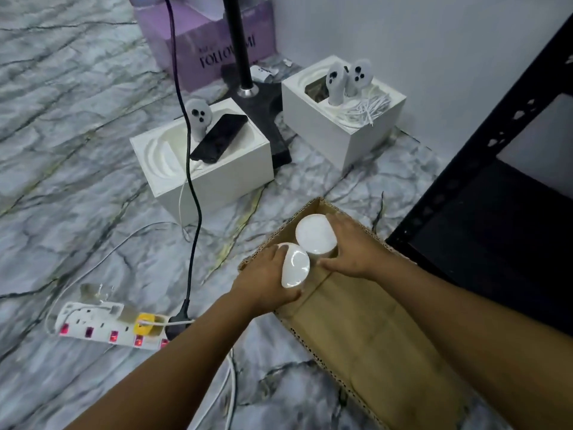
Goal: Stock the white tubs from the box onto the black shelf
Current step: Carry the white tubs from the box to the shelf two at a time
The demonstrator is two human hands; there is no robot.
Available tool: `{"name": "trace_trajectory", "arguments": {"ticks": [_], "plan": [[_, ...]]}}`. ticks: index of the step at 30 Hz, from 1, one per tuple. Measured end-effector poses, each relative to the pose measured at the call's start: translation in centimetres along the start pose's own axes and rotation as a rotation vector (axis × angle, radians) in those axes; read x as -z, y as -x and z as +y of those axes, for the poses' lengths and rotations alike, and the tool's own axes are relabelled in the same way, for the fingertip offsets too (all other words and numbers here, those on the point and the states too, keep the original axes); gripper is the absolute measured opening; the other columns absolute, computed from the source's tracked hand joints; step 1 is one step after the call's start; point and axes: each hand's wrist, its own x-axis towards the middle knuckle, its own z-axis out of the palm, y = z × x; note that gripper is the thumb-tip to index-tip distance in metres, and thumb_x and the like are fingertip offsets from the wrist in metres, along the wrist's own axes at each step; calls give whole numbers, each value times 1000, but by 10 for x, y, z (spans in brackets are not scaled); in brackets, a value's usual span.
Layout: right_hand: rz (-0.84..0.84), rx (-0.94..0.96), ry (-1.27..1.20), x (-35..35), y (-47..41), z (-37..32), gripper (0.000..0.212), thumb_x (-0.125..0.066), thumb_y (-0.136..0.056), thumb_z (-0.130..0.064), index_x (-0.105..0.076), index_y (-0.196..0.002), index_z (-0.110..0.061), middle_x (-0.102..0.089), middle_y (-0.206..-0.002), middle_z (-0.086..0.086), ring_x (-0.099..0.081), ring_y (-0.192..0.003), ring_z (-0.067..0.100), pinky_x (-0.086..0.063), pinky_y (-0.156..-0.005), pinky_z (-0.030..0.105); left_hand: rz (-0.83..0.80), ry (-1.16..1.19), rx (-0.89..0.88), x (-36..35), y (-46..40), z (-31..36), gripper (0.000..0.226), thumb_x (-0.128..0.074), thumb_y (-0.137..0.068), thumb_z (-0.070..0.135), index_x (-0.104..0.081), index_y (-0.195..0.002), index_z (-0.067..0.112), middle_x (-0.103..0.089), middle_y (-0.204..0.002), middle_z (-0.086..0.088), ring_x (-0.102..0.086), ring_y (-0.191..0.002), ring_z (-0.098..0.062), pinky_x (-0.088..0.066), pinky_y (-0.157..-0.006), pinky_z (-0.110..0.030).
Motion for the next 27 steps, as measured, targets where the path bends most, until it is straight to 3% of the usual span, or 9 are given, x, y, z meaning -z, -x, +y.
{"name": "trace_trajectory", "arguments": {"ticks": [5, 11, 21, 24, 27], "plan": [[-6, -4, -60, -15, -18, 5, 109, -76, -72, -45, -6, -151, -15, -4, -158, 10, -5, -146, 26, -11, -119, 36, -9, -92, 11, -18, -9, -7, 102, -69, -74, 55, -14, -149, 17, -13, -158, -9, -15, -144, -26, -23, -116, -38], [76, 18, -121, -22, -21, 8, 100, -77, -68, -48, -27, -146, -12, -21, -153, 10, -25, -139, 27, -25, -114, 34, 102, -181, -39, -19, -13, -5, 89, -65, -79, 48, -22, -146, 10, -26, -152, -9, -24, -137, -27, -21, -111, -30], [186, -34, -207, -25, 39, 38, 90, -80, -71, -33, -31, -142, -8, -28, -148, 8, -28, -136, 23, -20, -104, 18, 128, -97, -130, -27, -26, 2, 93, -69, -75, 54, -27, -146, 10, -30, -149, -6, -26, -133, -25, -20, -110, -29], [218, -43, -234, -35, 54, 51, 90, -80, -70, -32, -33, -142, -9, -28, -147, 7, -30, -135, 22, -21, -107, 20, 61, -10, -146, -25, -29, 5, 100, -71, -74, 53, -19, -149, 11, -21, -154, -5, -18, -138, -23, -15, -112, -27], [240, -39, -278, -46, 62, 60, 94, -82, -67, -34, -30, -143, -14, -25, -148, 1, -27, -137, 17, -23, -111, 25, -113, 200, -97, -22, -31, 0, 113, -80, -71, 40, -4, -151, 14, -10, -158, -1, -10, -145, -18, -12, -115, -27]]}}
